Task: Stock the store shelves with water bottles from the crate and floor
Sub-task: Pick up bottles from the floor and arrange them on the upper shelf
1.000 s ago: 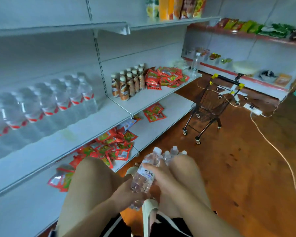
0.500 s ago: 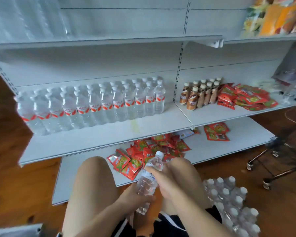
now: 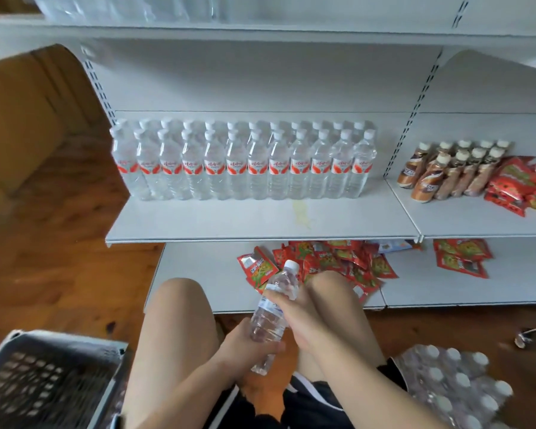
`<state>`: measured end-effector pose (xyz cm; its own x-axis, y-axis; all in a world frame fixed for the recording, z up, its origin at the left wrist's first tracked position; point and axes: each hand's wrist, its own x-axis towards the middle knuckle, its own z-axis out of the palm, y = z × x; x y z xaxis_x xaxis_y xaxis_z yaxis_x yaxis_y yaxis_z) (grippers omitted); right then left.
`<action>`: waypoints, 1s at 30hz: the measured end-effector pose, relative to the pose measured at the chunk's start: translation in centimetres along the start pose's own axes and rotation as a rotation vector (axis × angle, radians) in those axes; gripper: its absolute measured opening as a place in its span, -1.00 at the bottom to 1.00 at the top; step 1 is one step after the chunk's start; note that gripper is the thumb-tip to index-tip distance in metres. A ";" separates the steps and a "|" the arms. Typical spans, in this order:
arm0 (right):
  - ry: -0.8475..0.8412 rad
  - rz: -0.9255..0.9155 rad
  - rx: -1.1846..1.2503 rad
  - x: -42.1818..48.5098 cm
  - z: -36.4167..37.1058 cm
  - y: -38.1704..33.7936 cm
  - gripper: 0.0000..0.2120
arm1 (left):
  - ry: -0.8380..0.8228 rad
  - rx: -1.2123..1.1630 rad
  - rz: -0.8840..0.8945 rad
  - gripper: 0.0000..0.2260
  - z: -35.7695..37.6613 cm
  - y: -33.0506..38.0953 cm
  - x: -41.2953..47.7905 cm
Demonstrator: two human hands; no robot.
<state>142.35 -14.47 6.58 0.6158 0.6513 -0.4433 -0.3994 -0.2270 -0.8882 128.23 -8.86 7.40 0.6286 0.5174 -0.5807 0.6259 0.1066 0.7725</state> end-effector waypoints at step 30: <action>-0.468 -1.018 -0.393 -8.7 7.0 -37.0 -0.17 | 0.407 0.138 0.955 -0.80 -17.4 33.0 -11.7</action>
<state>147.02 -6.61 44.13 0.1882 0.8436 0.5030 0.4166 0.3952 -0.8187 133.48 3.39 44.16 0.7024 0.5849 0.4056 0.0140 -0.5811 0.8137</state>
